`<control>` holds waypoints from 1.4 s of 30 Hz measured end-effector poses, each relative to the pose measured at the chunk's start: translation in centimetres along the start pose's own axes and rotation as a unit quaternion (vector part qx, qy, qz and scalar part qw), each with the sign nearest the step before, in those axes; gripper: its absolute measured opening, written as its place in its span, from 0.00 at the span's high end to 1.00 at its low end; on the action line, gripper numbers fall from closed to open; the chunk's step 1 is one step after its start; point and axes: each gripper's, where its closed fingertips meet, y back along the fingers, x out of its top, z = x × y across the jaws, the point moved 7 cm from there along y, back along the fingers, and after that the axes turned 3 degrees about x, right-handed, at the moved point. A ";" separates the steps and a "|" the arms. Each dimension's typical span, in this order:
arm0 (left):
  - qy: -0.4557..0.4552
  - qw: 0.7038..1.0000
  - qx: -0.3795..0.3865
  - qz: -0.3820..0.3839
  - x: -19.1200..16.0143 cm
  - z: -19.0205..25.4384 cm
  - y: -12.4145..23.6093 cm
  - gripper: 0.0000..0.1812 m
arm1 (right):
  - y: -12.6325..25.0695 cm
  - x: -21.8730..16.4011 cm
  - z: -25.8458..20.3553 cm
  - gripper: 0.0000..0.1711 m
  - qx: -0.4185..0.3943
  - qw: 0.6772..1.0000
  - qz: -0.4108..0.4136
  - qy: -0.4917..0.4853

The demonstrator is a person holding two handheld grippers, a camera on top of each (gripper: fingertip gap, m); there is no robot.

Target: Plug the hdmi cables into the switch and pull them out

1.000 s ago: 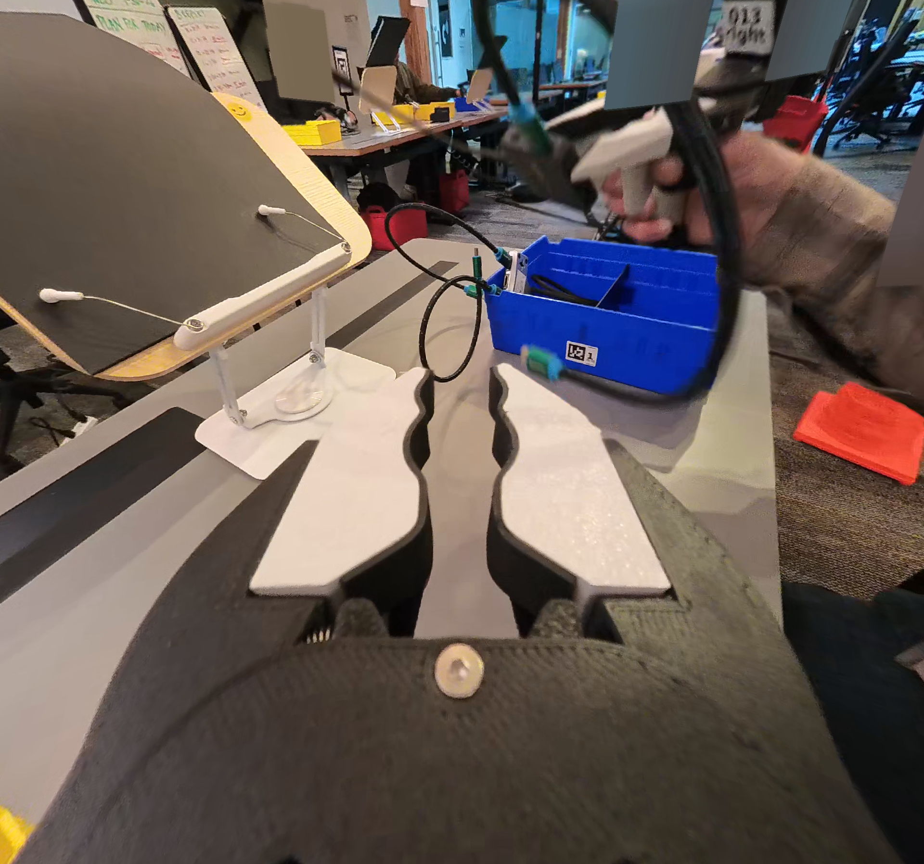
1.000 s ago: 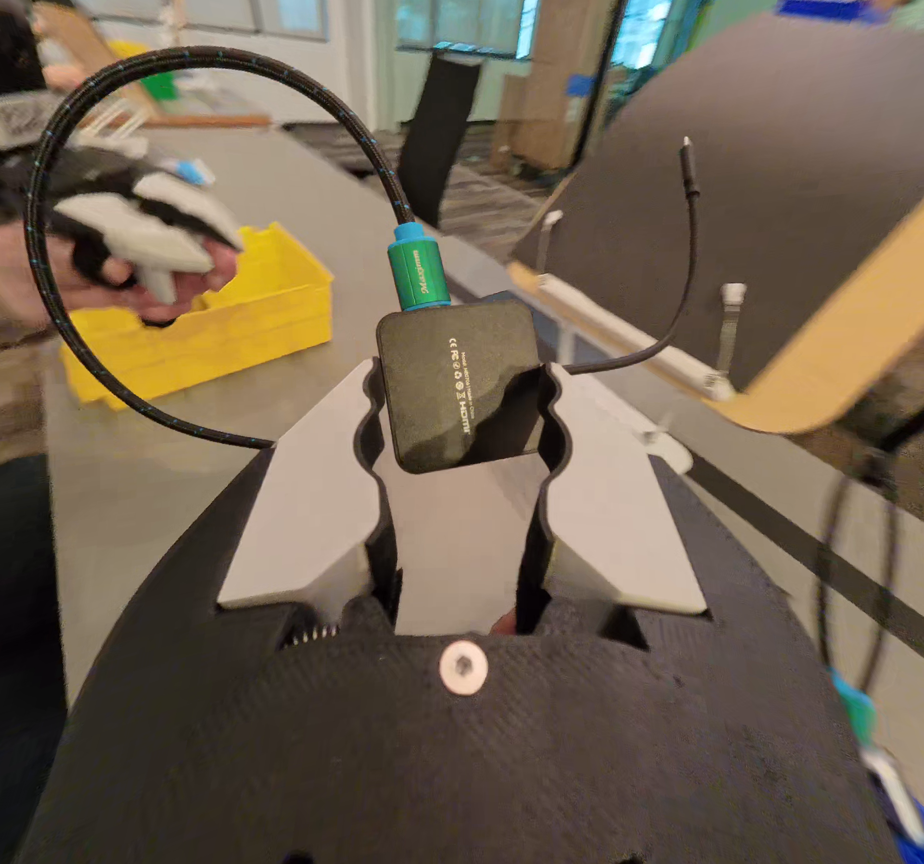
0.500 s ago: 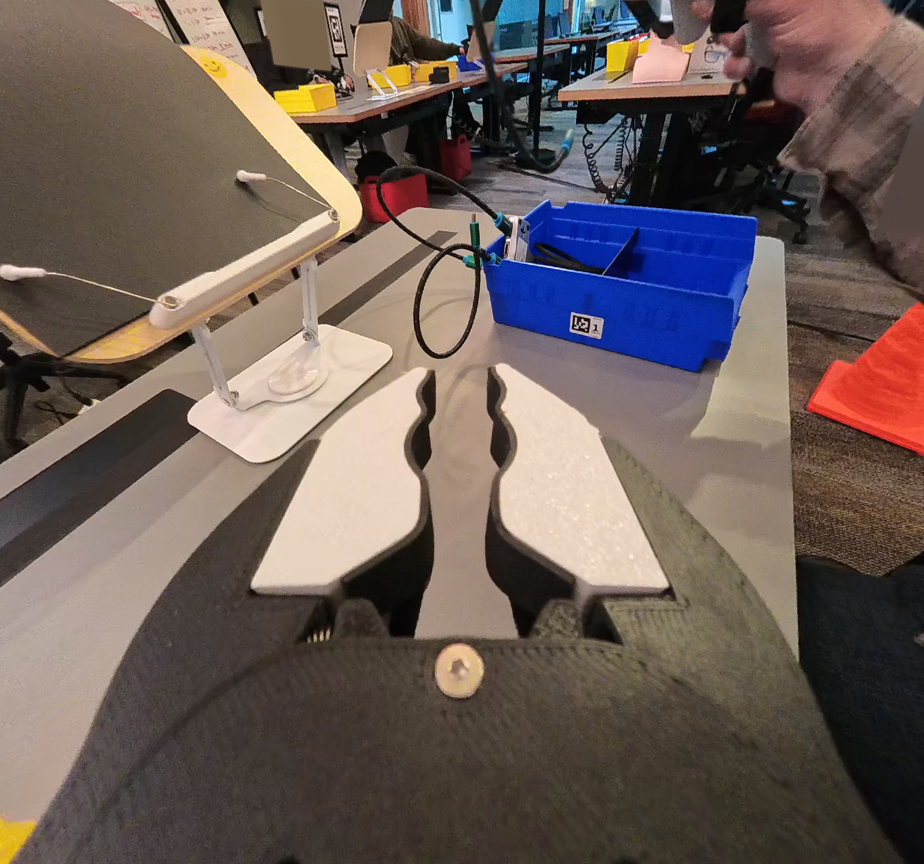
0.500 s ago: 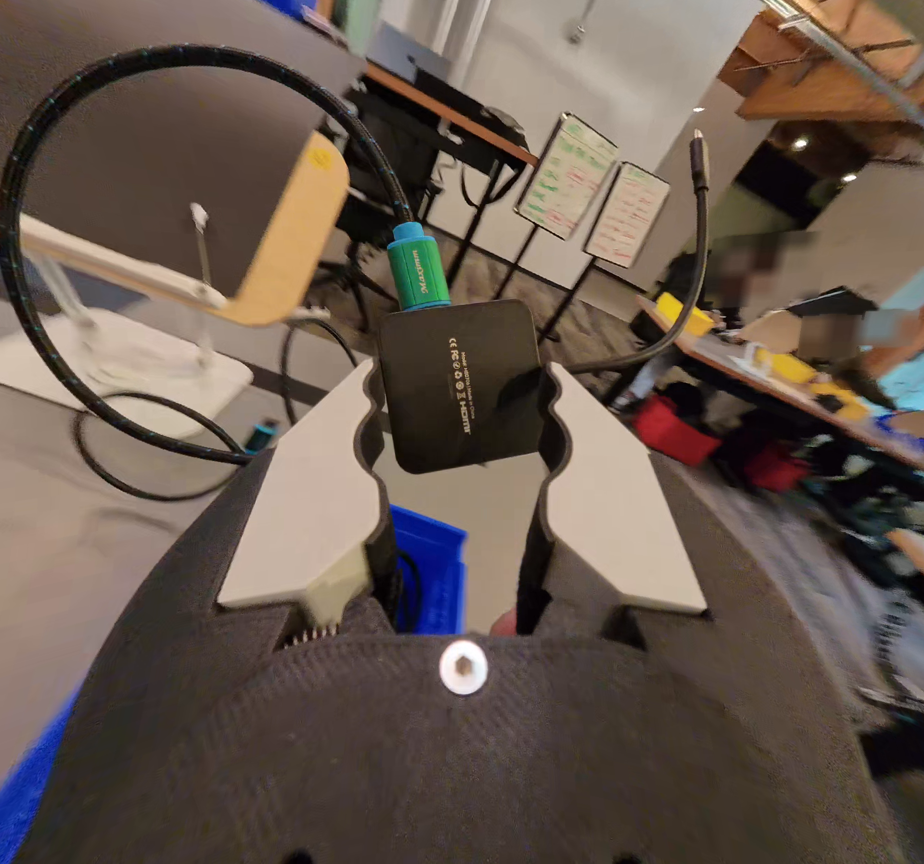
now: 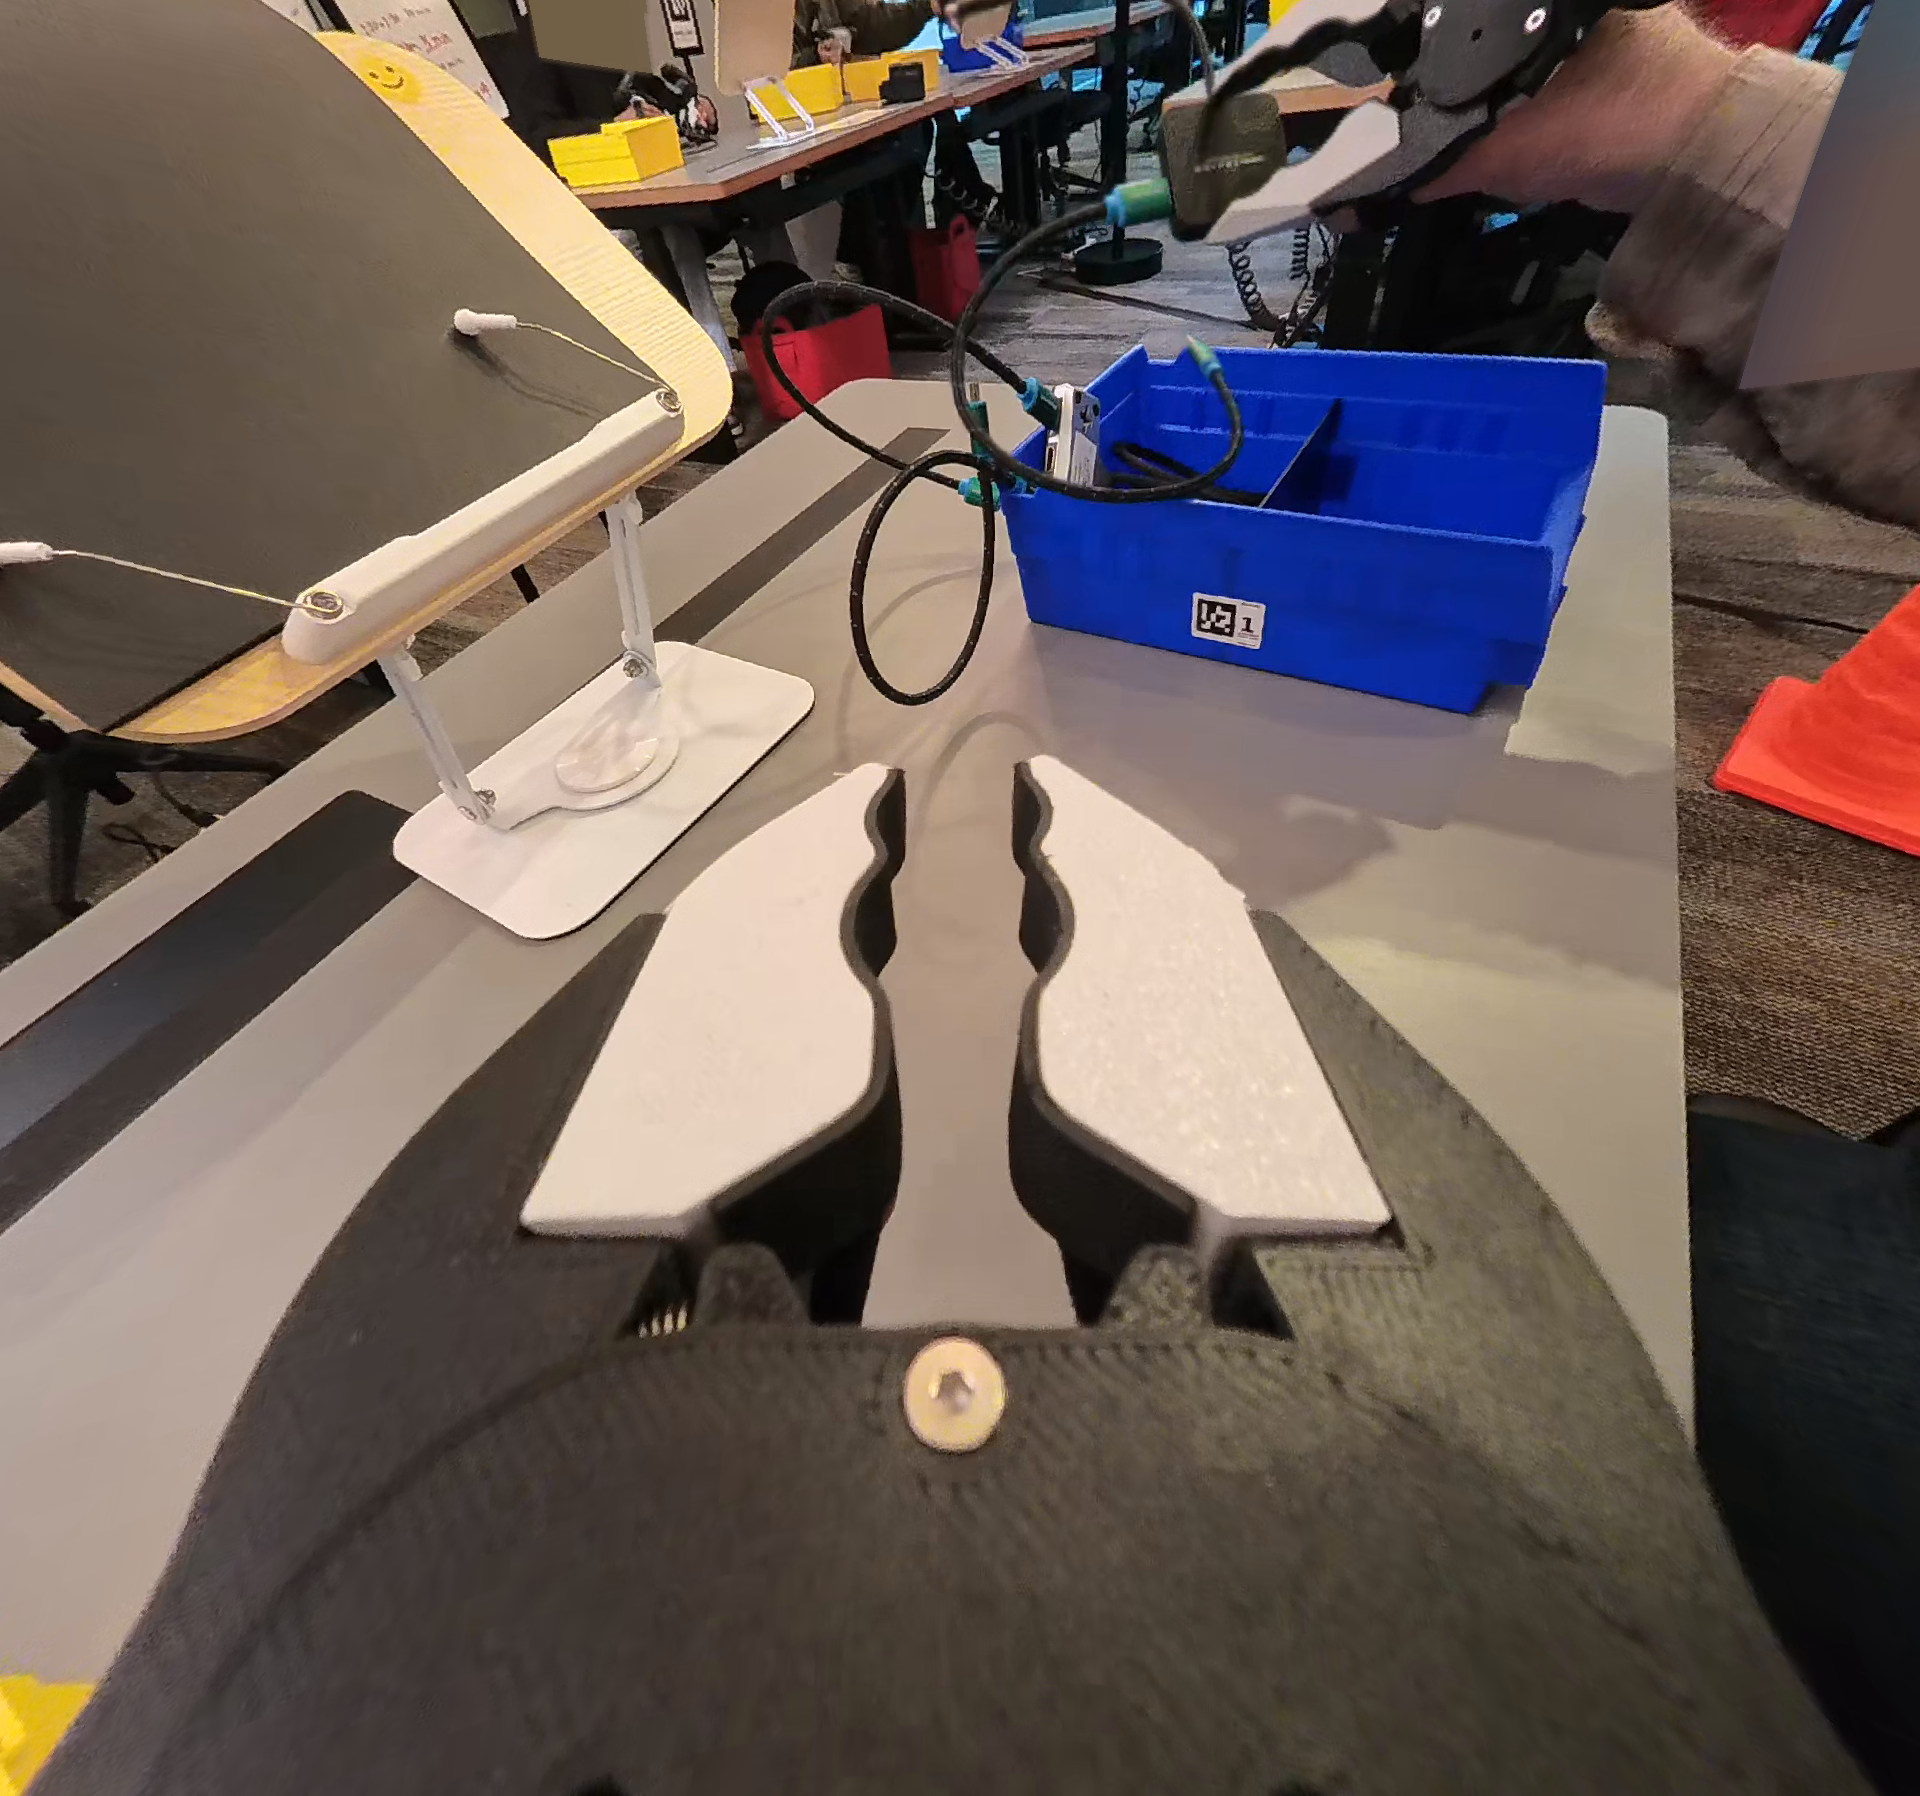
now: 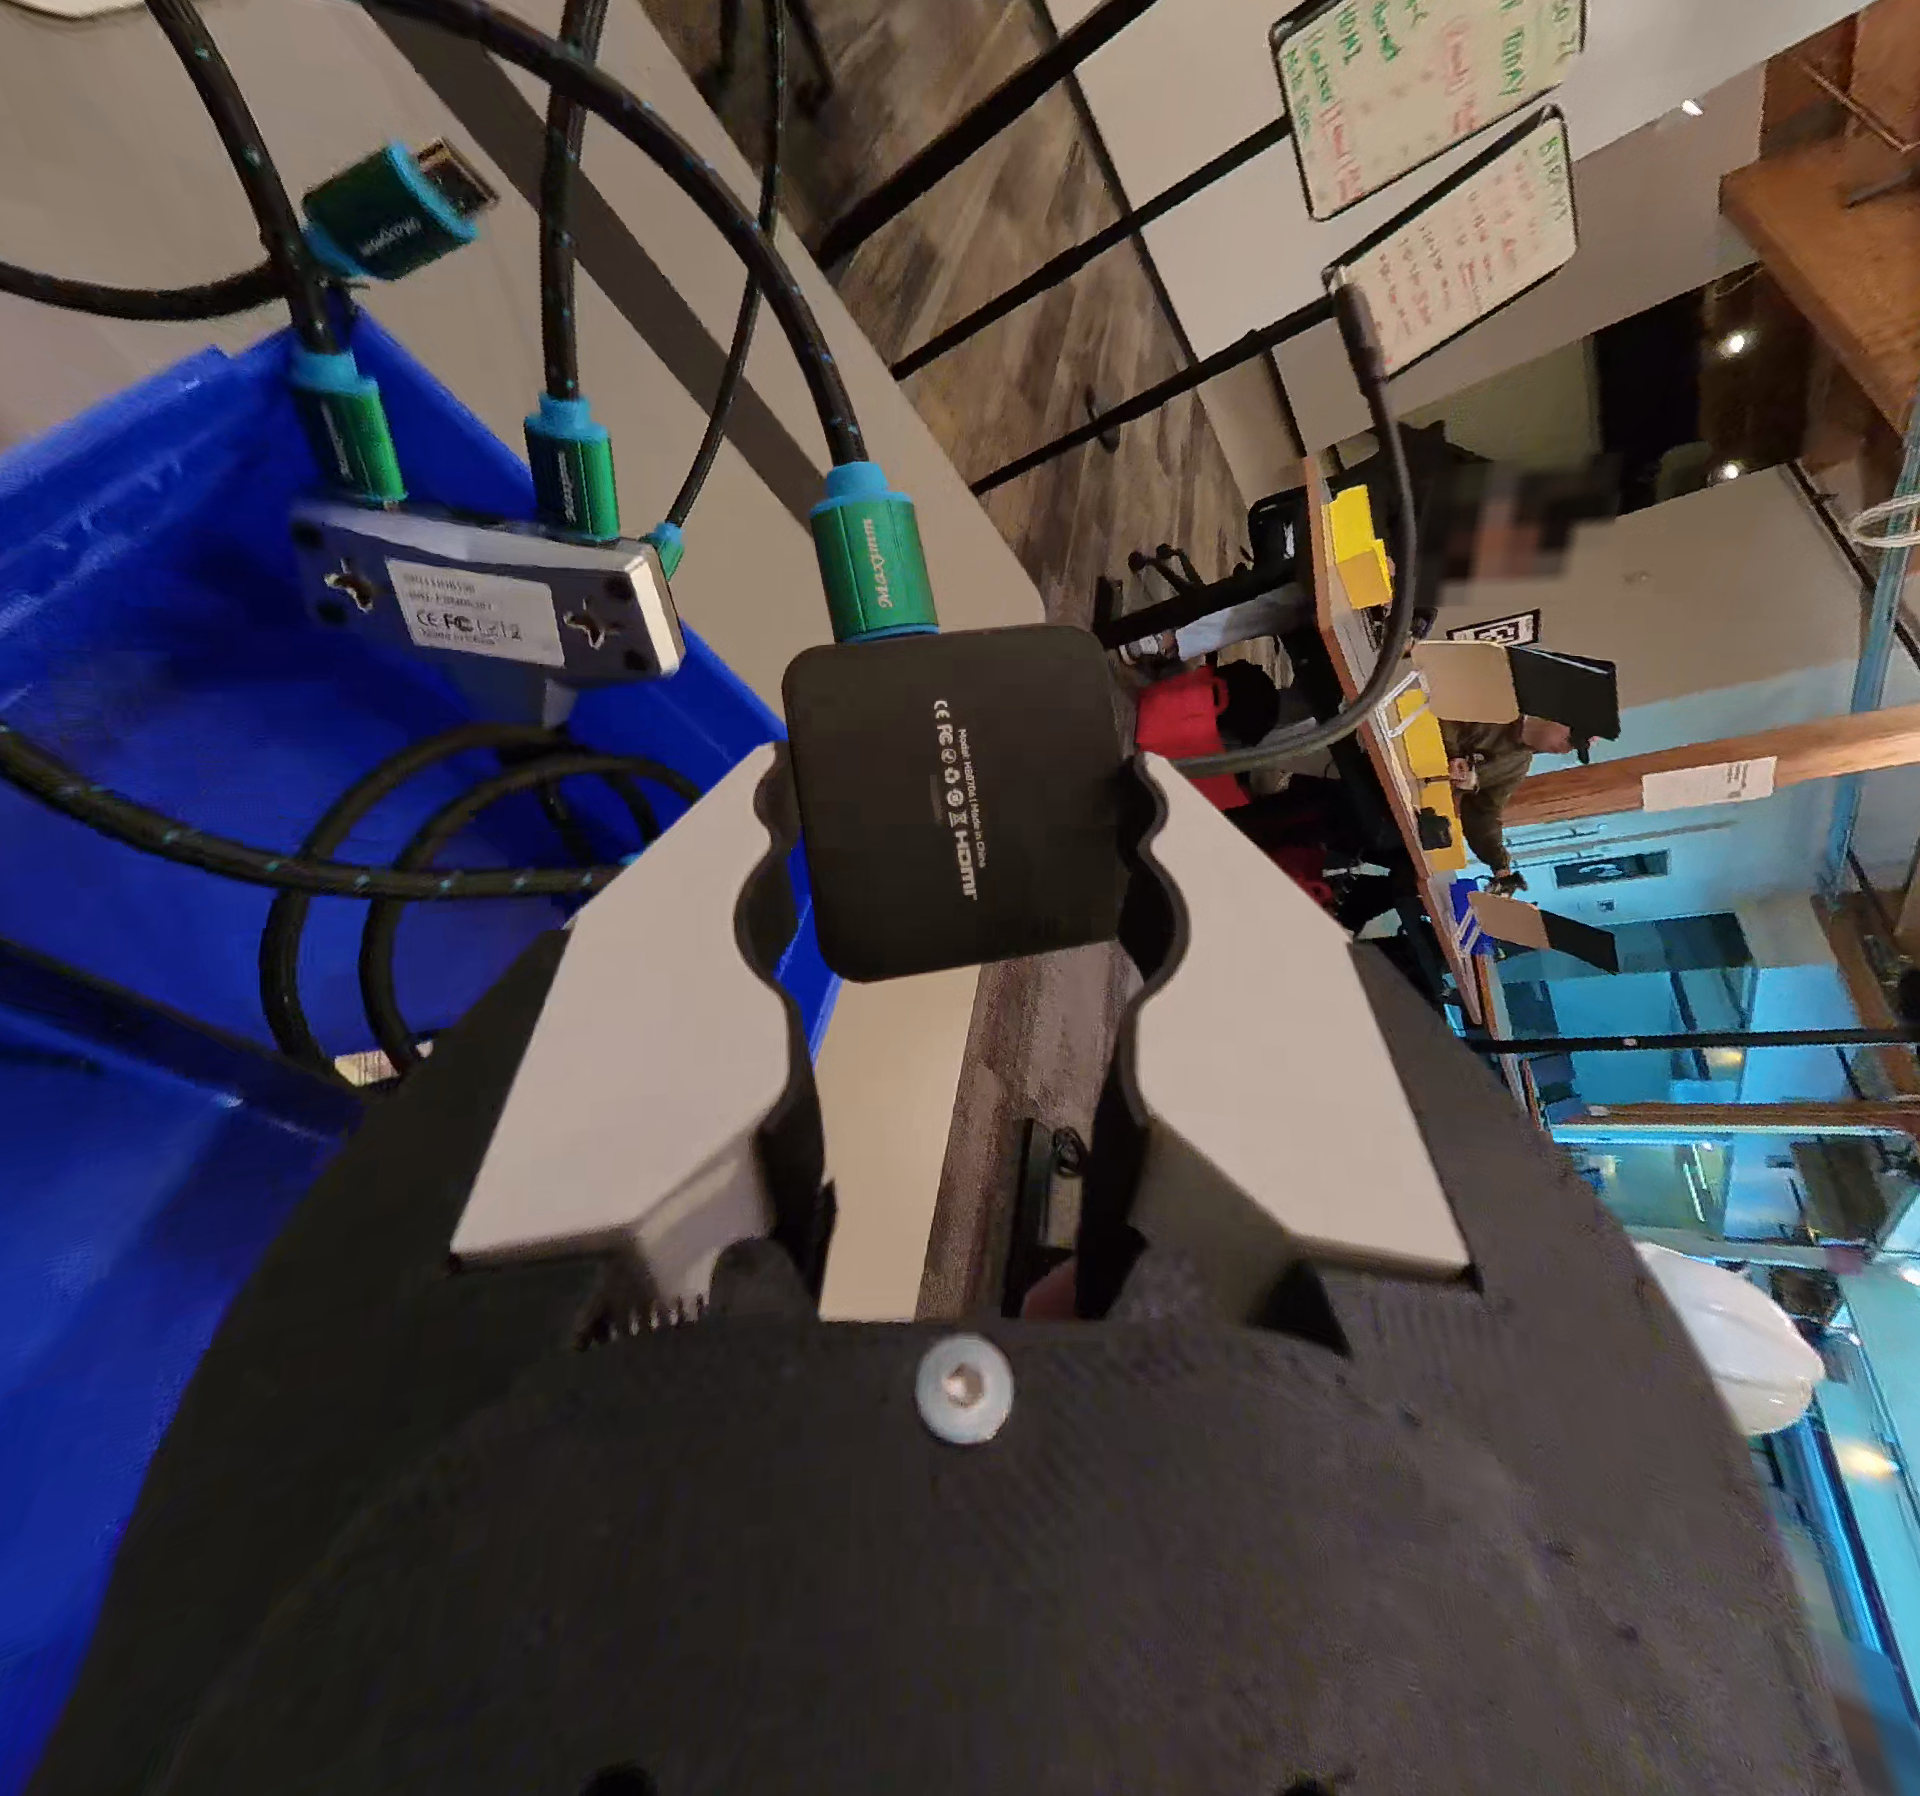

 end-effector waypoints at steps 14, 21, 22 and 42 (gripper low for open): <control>-0.012 1.000 -0.006 -0.012 -0.4 0.6 -0.6 0.90 | -3.2 -1.4 -5.1 0.64 0.144 0.987 -0.032 0.057; -0.016 1.000 -0.010 -0.020 -0.8 0.9 -0.9 0.89 | -4.6 -3.5 -6.8 0.64 0.208 0.975 -0.073 0.007; -0.018 1.000 -0.011 -0.021 -0.8 0.9 -1.0 0.89 | -4.9 -3.8 -7.0 0.64 0.221 0.972 -0.082 -0.001; -0.042 0.999 -0.003 -0.023 -0.2 1.2 -0.7 0.88 | -2.8 -4.9 -4.7 0.57 0.287 0.946 -0.126 -0.081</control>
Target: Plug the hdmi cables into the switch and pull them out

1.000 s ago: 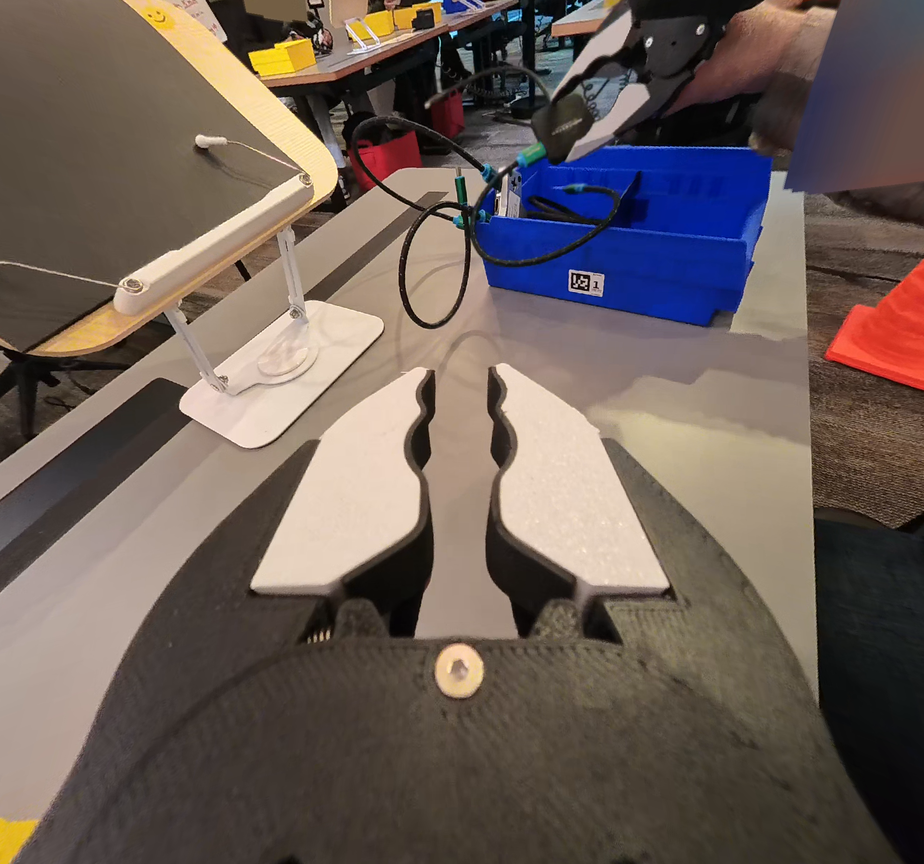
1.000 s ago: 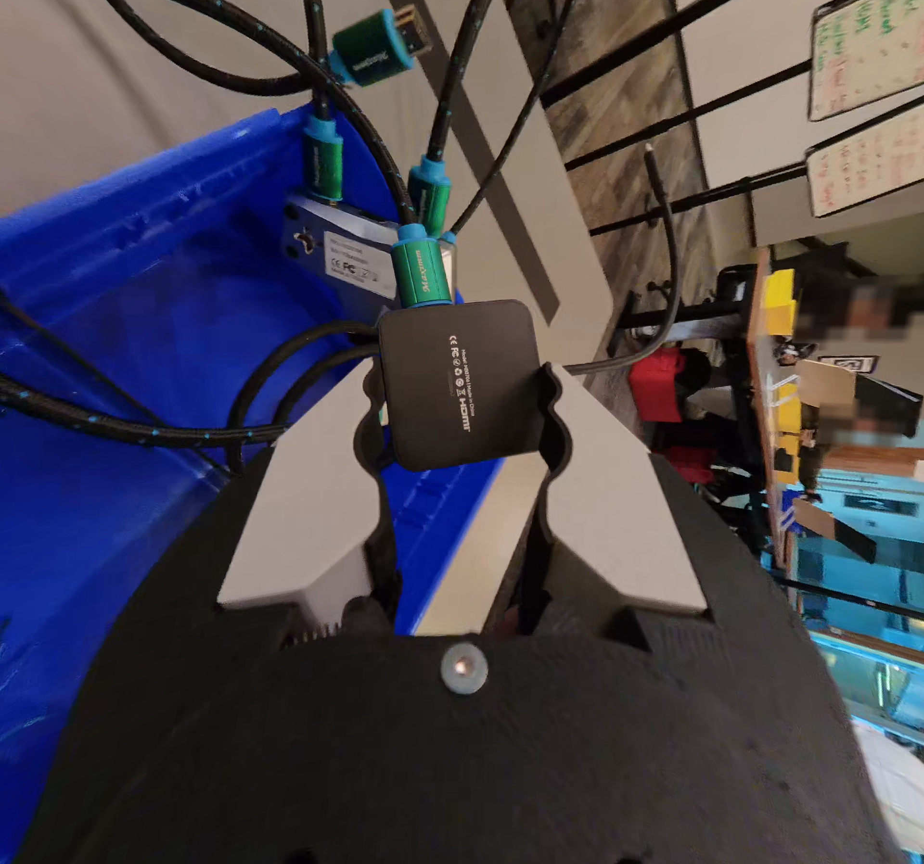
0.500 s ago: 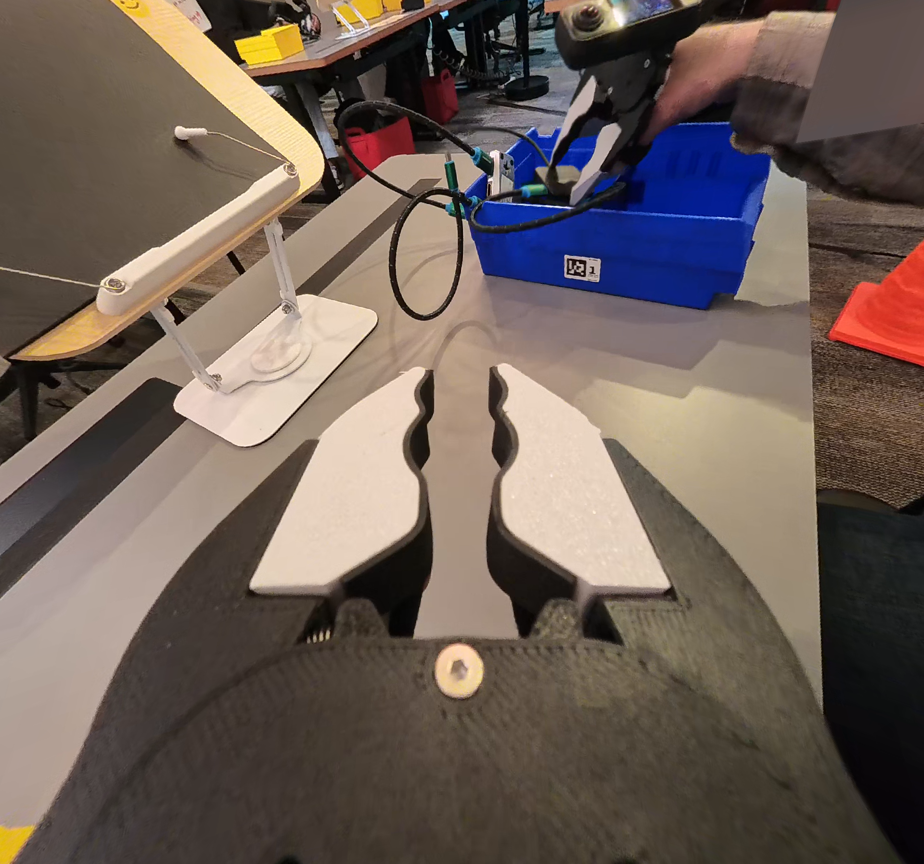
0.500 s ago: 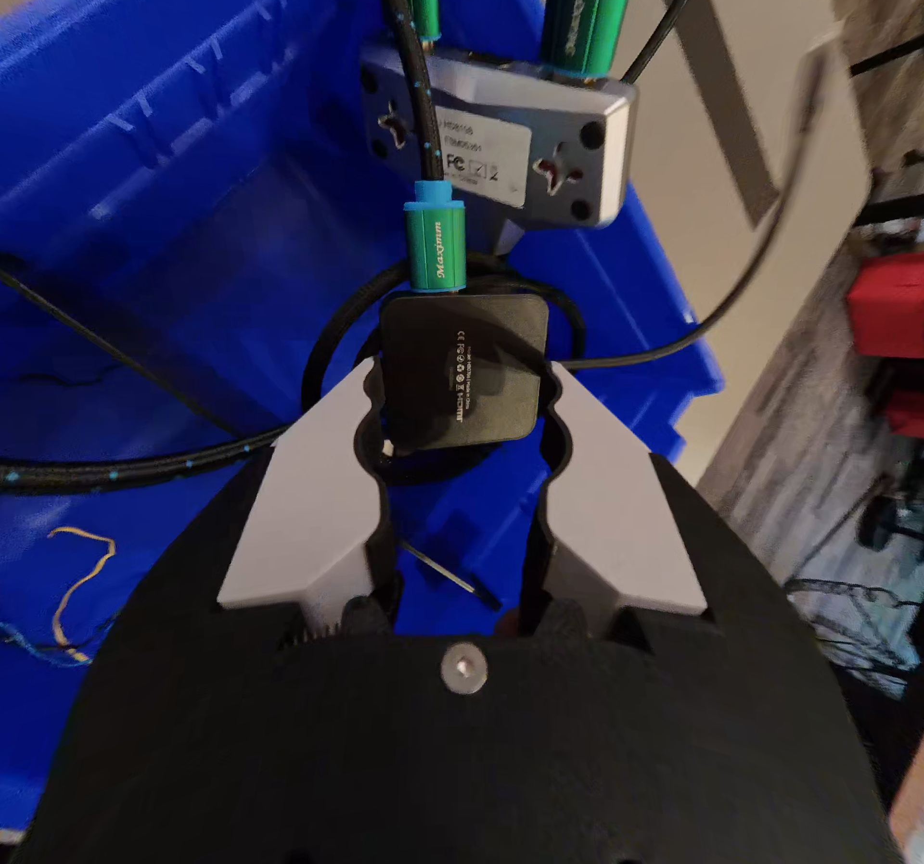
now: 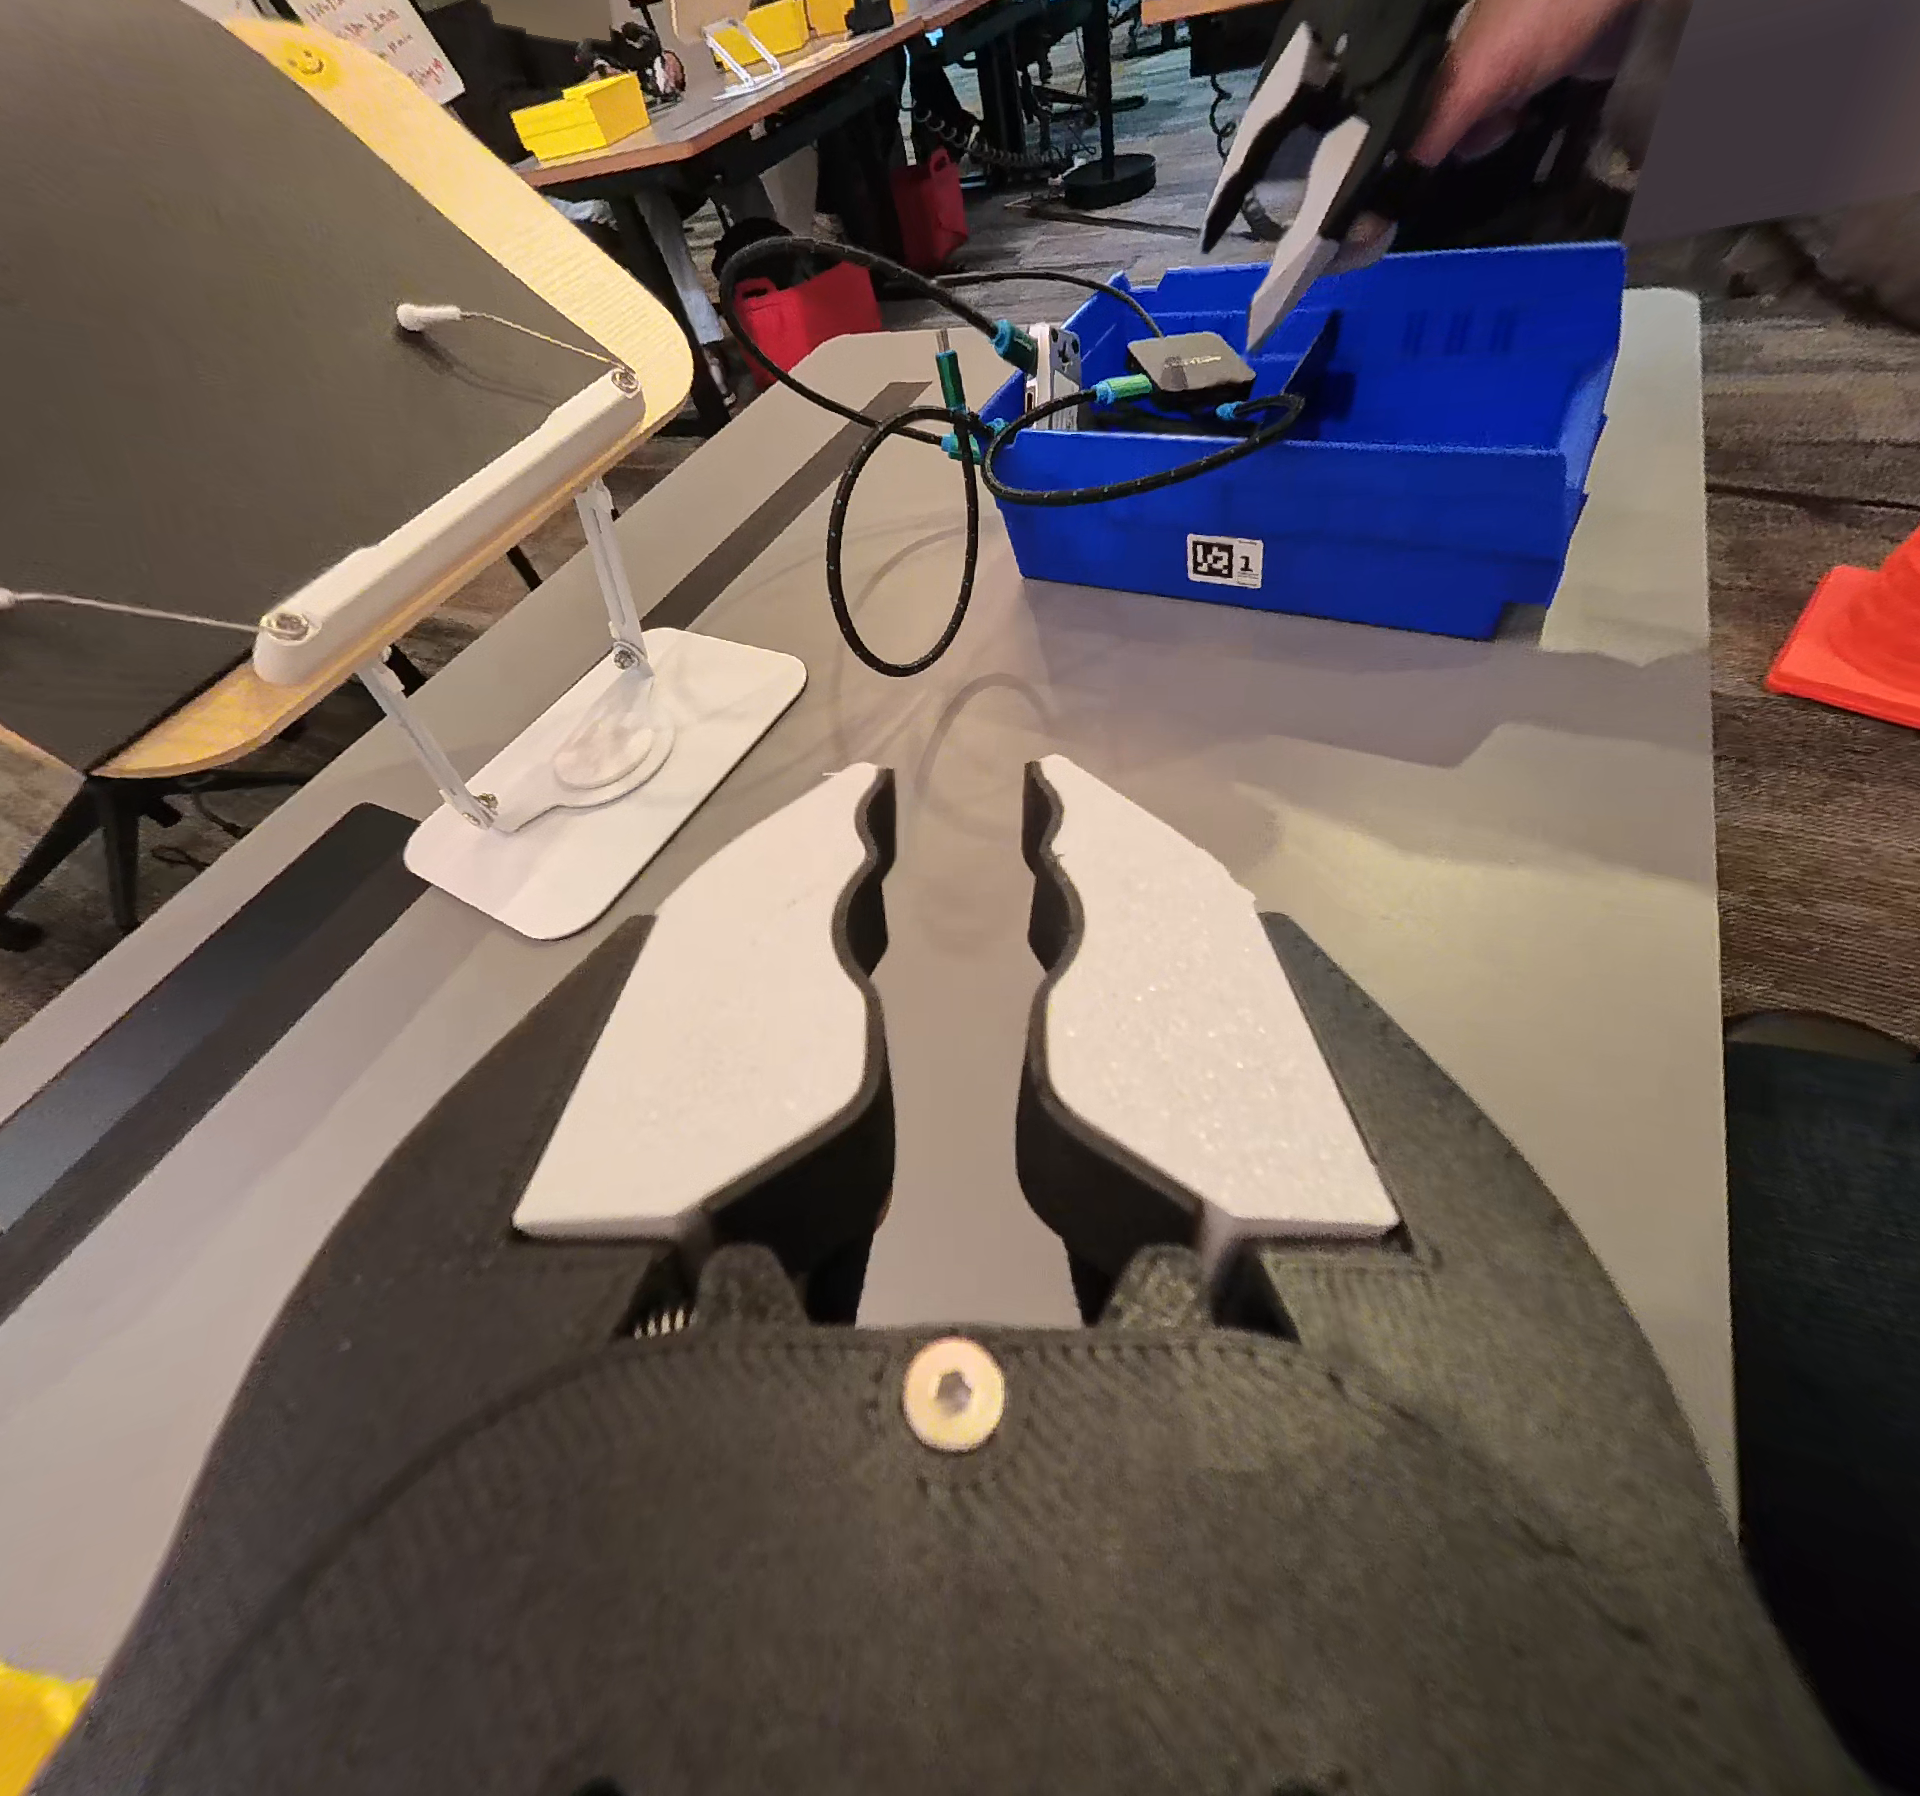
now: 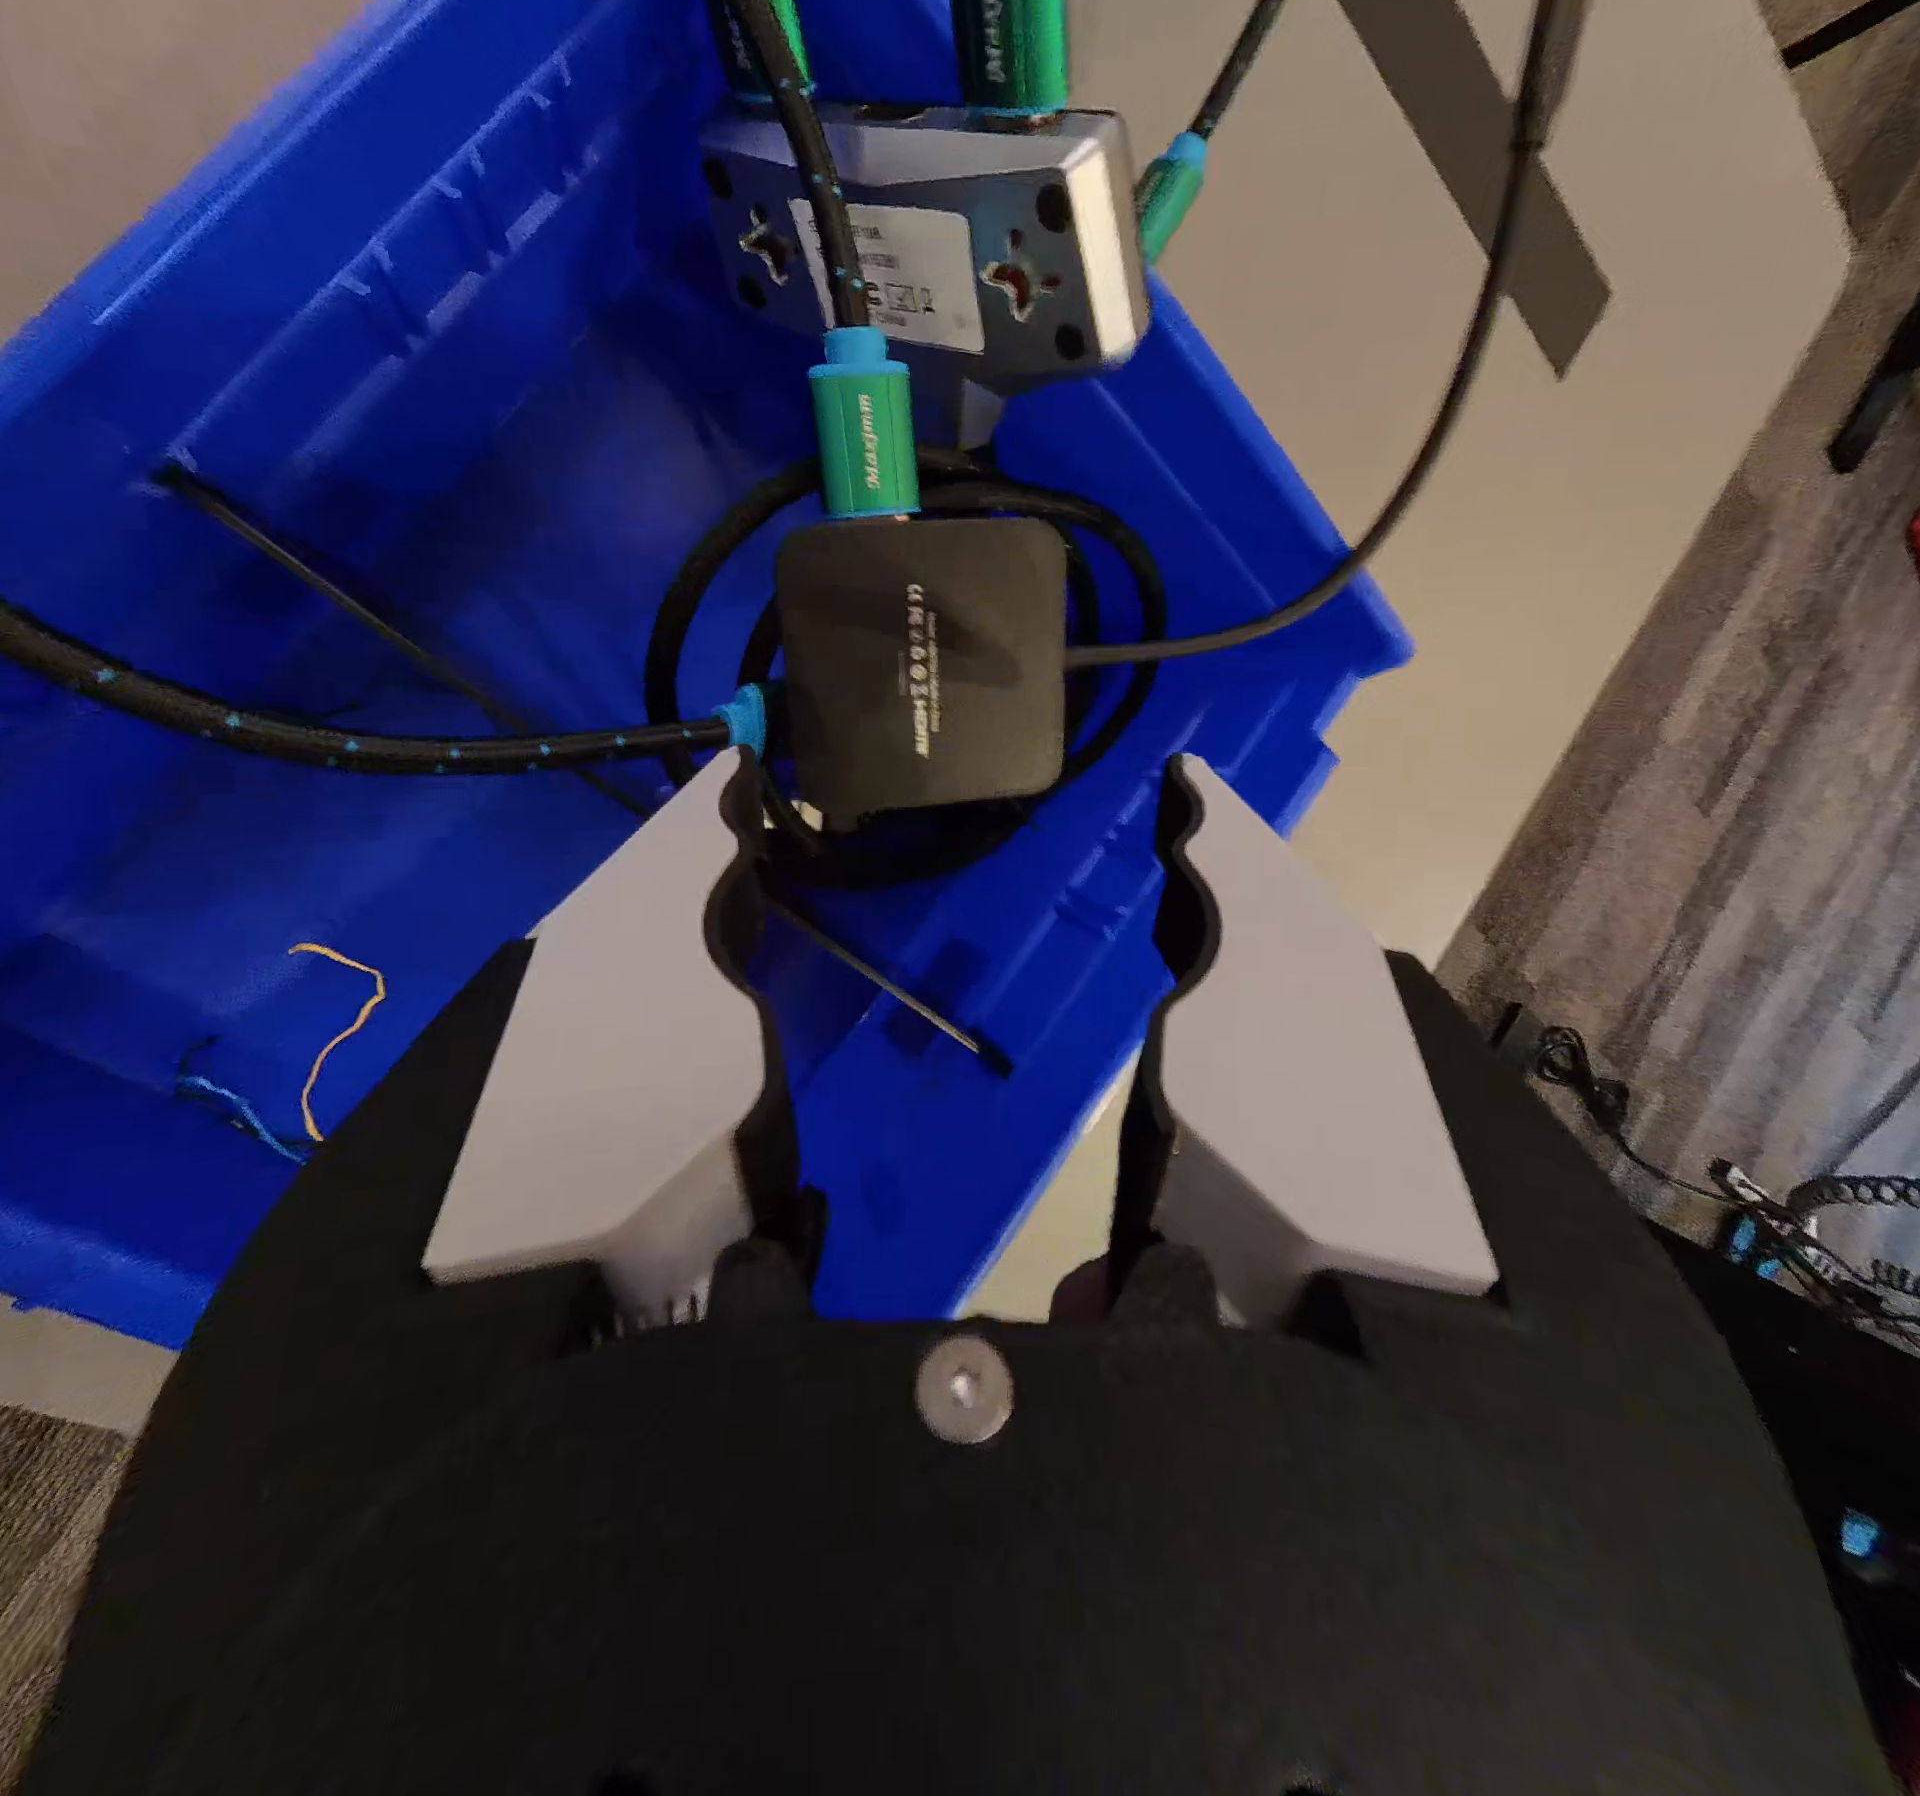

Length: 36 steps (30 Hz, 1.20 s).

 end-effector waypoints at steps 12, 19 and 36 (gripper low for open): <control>-0.069 0.990 0.120 -0.018 2.0 -2.3 5.5 0.85 | 7.1 -3.2 -1.4 0.67 -0.097 0.988 0.109 -0.056; -0.086 0.951 0.286 -0.083 -0.2 -5.0 12.9 0.81 | 8.8 -7.9 -1.7 0.68 -0.164 0.968 0.146 -0.119; -0.050 0.823 0.485 -0.291 -9.2 -8.4 23.9 0.66 | 5.9 -12.4 -2.5 0.44 -0.154 0.949 0.175 -0.215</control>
